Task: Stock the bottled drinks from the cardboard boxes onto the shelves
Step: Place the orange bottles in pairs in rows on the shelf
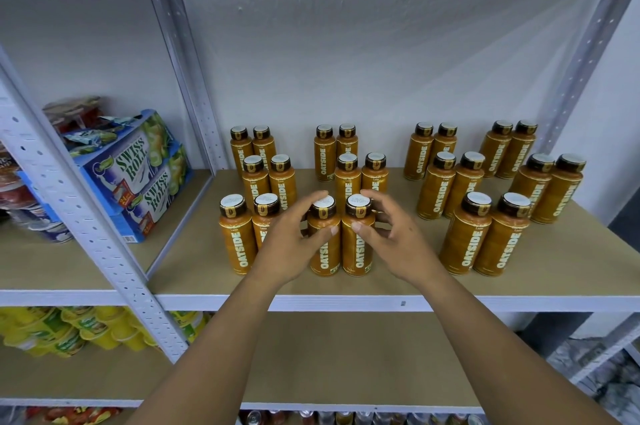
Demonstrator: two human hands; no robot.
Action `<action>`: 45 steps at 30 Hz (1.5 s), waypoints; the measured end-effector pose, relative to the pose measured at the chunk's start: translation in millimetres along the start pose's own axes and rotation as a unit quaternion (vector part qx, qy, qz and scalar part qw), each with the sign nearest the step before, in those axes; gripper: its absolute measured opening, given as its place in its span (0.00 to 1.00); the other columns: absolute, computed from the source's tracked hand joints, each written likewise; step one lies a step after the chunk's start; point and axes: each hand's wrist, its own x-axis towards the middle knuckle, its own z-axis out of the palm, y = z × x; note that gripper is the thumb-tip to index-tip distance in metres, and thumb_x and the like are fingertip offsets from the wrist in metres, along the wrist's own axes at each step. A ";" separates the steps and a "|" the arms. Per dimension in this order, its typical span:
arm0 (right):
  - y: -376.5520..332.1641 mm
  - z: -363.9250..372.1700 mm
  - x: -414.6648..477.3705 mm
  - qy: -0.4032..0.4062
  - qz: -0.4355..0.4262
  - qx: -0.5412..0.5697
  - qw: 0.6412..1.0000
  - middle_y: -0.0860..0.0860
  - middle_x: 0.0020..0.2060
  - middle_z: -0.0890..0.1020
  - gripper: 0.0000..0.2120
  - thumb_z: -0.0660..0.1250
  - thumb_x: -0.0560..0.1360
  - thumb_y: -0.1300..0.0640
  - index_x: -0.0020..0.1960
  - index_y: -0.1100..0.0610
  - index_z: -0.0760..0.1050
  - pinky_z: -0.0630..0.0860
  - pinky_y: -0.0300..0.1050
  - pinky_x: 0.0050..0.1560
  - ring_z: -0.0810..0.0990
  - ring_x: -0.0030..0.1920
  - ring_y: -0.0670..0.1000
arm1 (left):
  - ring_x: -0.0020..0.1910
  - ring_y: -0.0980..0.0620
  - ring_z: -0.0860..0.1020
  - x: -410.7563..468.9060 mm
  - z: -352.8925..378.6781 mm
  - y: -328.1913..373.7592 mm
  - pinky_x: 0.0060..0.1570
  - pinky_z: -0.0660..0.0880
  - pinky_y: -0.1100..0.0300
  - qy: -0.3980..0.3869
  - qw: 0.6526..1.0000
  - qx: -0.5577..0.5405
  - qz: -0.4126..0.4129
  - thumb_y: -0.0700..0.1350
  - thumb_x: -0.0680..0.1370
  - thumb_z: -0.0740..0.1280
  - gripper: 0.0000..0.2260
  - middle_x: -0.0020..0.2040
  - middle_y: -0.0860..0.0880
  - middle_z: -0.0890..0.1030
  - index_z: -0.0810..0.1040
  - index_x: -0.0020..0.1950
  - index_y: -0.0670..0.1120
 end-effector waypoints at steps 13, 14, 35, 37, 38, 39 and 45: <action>1.1 0.6 -0.6 0.002 -0.001 -0.007 1.000 0.35 0.68 0.71 0.27 0.69 0.79 0.45 0.74 0.37 0.64 0.72 0.32 0.56 0.71 0.66 0.41 | 0.72 0.58 0.70 -0.4 0.4 -2.0 0.69 0.74 0.51 0.006 1.000 0.006 0.007 0.47 0.79 0.73 0.28 0.73 0.58 0.73 0.69 0.77 0.58; 1.4 0.6 -0.4 0.003 -0.001 -0.008 1.000 0.37 0.69 0.71 0.27 0.69 0.79 0.45 0.74 0.36 0.63 0.73 0.34 0.58 0.71 0.67 0.42 | 0.72 0.57 0.70 -0.3 0.4 -2.4 0.69 0.74 0.51 0.005 1.000 0.006 0.006 0.47 0.79 0.73 0.28 0.73 0.58 0.73 0.69 0.77 0.58; -29.7 -39.1 41.1 0.087 -0.089 -0.053 0.991 0.44 0.66 0.78 0.18 0.59 0.85 0.49 0.74 0.48 0.71 0.70 0.30 0.58 0.75 0.64 0.42 | 0.67 0.65 0.72 46.1 -32.8 47.8 0.62 0.73 0.62 0.036 0.994 0.035 0.095 0.54 0.79 0.70 0.22 0.70 0.61 0.74 0.71 0.73 0.61; -32.9 -46.8 56.1 0.091 -0.084 -0.068 0.990 0.46 0.67 0.78 0.18 0.60 0.85 0.50 0.74 0.48 0.71 0.70 0.30 0.56 0.75 0.63 0.43 | 0.65 0.63 0.74 64.5 -38.7 52.0 0.60 0.75 0.61 0.029 0.994 0.054 0.094 0.54 0.79 0.71 0.21 0.67 0.61 0.76 0.72 0.72 0.60; -33.8 -49.4 63.6 0.093 -0.079 -0.077 0.989 0.47 0.67 0.77 0.18 0.60 0.85 0.50 0.74 0.48 0.71 0.70 0.32 0.56 0.75 0.63 0.43 | 0.64 0.62 0.75 74.3 -40.4 52.7 0.59 0.75 0.61 0.021 0.994 0.061 0.089 0.54 0.79 0.71 0.21 0.67 0.60 0.77 0.73 0.72 0.60; -33.9 -51.7 71.0 0.094 -0.075 -0.087 0.989 0.47 0.68 0.77 0.18 0.61 0.84 0.51 0.74 0.48 0.70 0.69 0.34 0.56 0.75 0.64 0.45 | 0.63 0.61 0.76 83.8 -41.4 52.5 0.59 0.75 0.60 0.011 0.994 0.069 0.083 0.53 0.79 0.72 0.21 0.67 0.59 0.77 0.73 0.71 0.60; -22.5 -57.0 107.9 0.071 -0.041 -0.137 0.987 0.49 0.73 0.72 0.20 0.64 0.83 0.50 0.75 0.45 0.68 0.71 0.44 0.63 0.72 0.71 0.50 | 0.65 0.53 0.77 131.6 -33.7 43.3 0.59 0.76 0.56 -0.066 0.989 0.119 0.062 0.53 0.78 0.74 0.24 0.70 0.52 0.76 0.73 0.73 0.56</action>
